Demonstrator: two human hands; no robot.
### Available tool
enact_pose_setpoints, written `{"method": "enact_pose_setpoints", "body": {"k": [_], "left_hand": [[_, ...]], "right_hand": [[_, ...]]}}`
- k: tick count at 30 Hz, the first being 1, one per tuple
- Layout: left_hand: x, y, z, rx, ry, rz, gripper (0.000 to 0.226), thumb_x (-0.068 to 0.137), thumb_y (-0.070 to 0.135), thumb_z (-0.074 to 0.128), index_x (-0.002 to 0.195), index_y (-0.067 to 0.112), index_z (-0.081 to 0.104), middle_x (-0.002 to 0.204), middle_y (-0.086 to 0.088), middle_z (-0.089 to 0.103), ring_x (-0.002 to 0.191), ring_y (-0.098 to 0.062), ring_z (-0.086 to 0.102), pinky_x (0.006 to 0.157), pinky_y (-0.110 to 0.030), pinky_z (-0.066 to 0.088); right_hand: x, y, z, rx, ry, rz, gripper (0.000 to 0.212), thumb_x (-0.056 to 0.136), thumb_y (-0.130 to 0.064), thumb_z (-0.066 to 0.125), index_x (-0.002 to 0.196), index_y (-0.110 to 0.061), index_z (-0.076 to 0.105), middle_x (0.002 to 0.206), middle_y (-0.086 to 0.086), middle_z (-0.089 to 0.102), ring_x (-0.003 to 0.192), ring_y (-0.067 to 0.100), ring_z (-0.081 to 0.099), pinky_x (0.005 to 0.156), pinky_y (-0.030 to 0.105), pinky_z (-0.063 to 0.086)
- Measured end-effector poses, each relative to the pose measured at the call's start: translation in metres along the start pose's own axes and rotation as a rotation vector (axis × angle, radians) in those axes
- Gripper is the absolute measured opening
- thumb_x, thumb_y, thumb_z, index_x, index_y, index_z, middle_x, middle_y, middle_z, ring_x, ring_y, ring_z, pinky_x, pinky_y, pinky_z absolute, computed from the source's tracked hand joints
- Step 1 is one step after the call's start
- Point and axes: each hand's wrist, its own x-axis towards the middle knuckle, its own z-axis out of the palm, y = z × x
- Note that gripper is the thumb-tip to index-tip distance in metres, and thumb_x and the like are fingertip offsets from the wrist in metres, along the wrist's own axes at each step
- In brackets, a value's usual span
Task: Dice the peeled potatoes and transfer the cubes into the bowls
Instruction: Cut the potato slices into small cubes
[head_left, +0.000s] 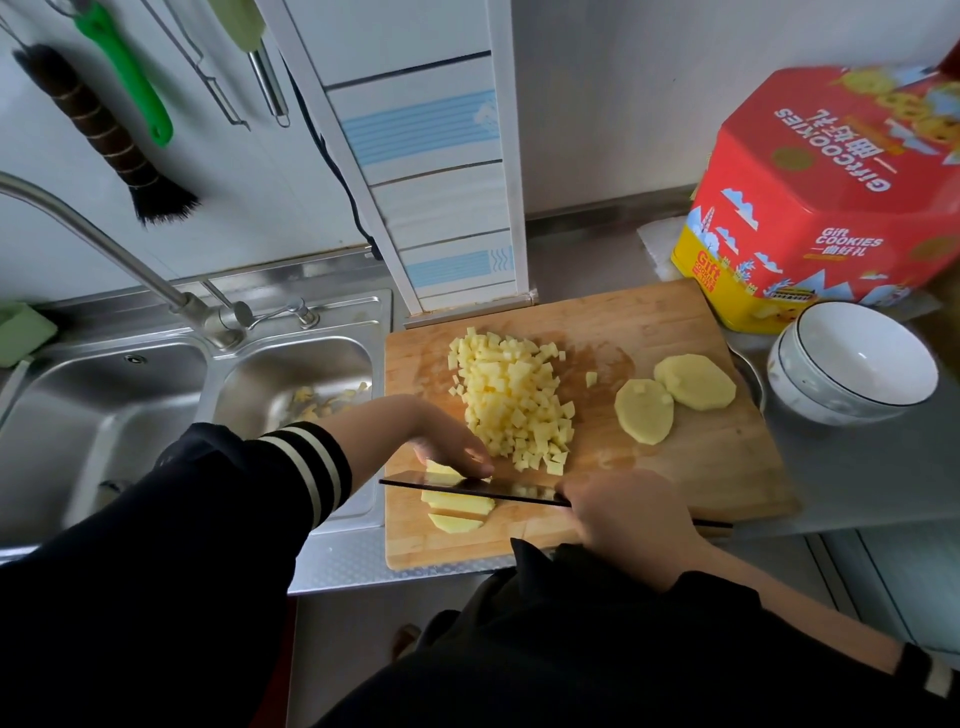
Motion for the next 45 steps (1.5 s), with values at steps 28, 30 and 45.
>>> {"method": "enact_pose_setpoints", "body": {"k": [28, 30, 45], "left_hand": [[-0.009, -0.026, 0.075, -1.504, 1.4, -0.034, 0.032, 0.106, 0.033, 0.035, 0.104, 0.009, 0.057, 0.095, -0.006, 0.065, 0.087, -0.022, 0.062, 0.071, -0.027, 0.05], [-0.01, -0.009, 0.093, -1.398, 1.53, -0.123, 0.021, 0.101, 0.032, 0.048, 0.102, 0.012, 0.054, 0.091, -0.002, 0.06, 0.083, -0.018, 0.058, 0.068, -0.024, 0.046], [-0.019, 0.03, 0.102, -1.701, 1.071, -0.009, 0.014, 0.091, 0.03, 0.067, 0.083, 0.018, 0.068, 0.084, 0.003, 0.068, 0.073, -0.009, 0.049, 0.066, -0.029, 0.035]], "right_hand": [[-0.001, 0.019, -0.013, 0.335, -0.025, 0.239, 0.042, 0.093, -0.061, 0.045, 0.069, -0.026, 0.047, 0.061, -0.008, 0.051, 0.054, 0.008, 0.05, 0.048, 0.024, 0.031], [0.005, 0.017, -0.011, 0.396, -0.04, 0.264, 0.042, 0.091, -0.061, 0.048, 0.072, -0.024, 0.052, 0.061, -0.007, 0.052, 0.055, 0.01, 0.052, 0.049, 0.024, 0.033], [0.024, -0.005, -0.015, 0.416, -0.033, 0.267, 0.043, 0.093, -0.059, 0.046, 0.077, -0.021, 0.056, 0.059, -0.006, 0.052, 0.053, 0.012, 0.052, 0.049, 0.026, 0.033]]}}
